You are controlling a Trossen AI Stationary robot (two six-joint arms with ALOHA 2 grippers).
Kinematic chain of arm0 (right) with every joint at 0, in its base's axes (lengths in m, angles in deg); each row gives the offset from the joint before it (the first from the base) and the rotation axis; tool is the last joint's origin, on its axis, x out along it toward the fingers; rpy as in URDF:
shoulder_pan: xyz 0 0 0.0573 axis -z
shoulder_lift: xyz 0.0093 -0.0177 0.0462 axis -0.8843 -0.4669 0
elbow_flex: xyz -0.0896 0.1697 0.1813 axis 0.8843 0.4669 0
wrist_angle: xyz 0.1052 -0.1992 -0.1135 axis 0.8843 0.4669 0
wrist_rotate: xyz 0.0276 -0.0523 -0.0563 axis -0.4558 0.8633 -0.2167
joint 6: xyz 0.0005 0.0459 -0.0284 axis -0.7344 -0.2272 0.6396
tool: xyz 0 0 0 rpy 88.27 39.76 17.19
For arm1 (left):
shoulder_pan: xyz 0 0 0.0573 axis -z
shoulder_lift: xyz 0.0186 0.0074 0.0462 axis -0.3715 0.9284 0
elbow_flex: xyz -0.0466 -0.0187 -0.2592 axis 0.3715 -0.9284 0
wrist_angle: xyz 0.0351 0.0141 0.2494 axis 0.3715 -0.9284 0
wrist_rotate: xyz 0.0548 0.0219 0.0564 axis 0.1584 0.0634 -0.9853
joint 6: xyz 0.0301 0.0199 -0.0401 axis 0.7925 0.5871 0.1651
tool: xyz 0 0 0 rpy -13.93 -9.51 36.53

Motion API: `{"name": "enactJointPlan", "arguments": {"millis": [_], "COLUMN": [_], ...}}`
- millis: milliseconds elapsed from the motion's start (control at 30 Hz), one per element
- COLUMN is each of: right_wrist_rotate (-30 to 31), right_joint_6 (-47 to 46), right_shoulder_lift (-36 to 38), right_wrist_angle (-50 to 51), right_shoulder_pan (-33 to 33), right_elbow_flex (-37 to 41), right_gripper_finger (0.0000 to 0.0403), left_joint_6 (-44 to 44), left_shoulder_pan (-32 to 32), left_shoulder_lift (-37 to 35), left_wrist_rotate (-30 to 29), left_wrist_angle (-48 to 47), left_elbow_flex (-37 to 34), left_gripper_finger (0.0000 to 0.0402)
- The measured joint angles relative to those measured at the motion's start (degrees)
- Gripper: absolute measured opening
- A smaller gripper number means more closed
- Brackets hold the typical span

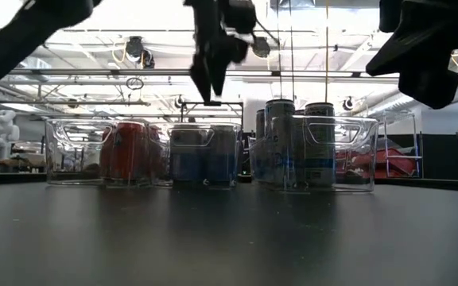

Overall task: Sort soda cans
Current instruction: Put the orange soda can into the left transparent bin

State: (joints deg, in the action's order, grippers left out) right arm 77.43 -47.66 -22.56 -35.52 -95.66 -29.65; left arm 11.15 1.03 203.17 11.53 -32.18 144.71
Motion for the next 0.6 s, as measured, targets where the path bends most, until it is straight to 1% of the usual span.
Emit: {"name": "enactJointPlan", "arguments": {"millis": [100, 200, 233, 300, 367, 433, 467, 533, 600], "right_wrist_rotate": [-1.25, -1.55, -1.56, -1.66, -1.71, -1.72, -1.71, -1.71, -1.71], "right_joint_6": [0.20, 0.38, 0.57, 0.64, 0.88, 1.51, 1.63, 1.71, 1.75], "right_shoulder_lift": [0.00, 0.00, 0.00, 0.00, 0.00, 0.00, 0.00, 0.00, 0.00], "right_wrist_angle": [-0.02, 0.02, 0.05, 0.09, 0.09, 0.07, 0.08, 0.08, 0.09], "right_shoulder_pan": [-0.31, -0.82, -0.94, -1.14, -1.18, -1.18, -1.18, -1.18, -1.18], "right_elbow_flex": [0.00, 0.00, 0.00, 0.00, 0.00, 0.00, 0.00, 0.00, 0.00], "right_gripper_finger": [0.0000, 0.0000, 0.0000, 0.0000, 0.0000, 0.0000, 0.0000, 0.0000, 0.0000], "left_joint_6": [-2.74, -5.53, -6.83, -9.44, -13.44, -19.38, -23.12, -31.69, -42.08], "left_shoulder_pan": [1.14, 4.15, 5.59, 8.93, 12.75, 16.92, 18.92, 22.91, 27.24], "left_shoulder_lift": [-4.31, -9.67, -11.50, -15.60, -20.42, -25.82, -28.61, -34.18, -40.04], "left_wrist_rotate": [-0.05, -0.73, -2.04, -6.76, -13.89, -20.84, -23.32, -25.03, -24.70], "left_wrist_angle": [0.61, 5.17, 7.53, 12.93, 17.62, 22.61, 24.44, 27.51, 31.46], "left_elbow_flex": [-0.12, -2.16, -3.59, -8.20, -15.53, -25.17, -30.55, -41.45, -52.65], "left_gripper_finger": [0.0395, 0.0395, 0.0395, 0.0395, 0.0395, 0.0395, 0.0395, 0.0395, 0.0395]}}
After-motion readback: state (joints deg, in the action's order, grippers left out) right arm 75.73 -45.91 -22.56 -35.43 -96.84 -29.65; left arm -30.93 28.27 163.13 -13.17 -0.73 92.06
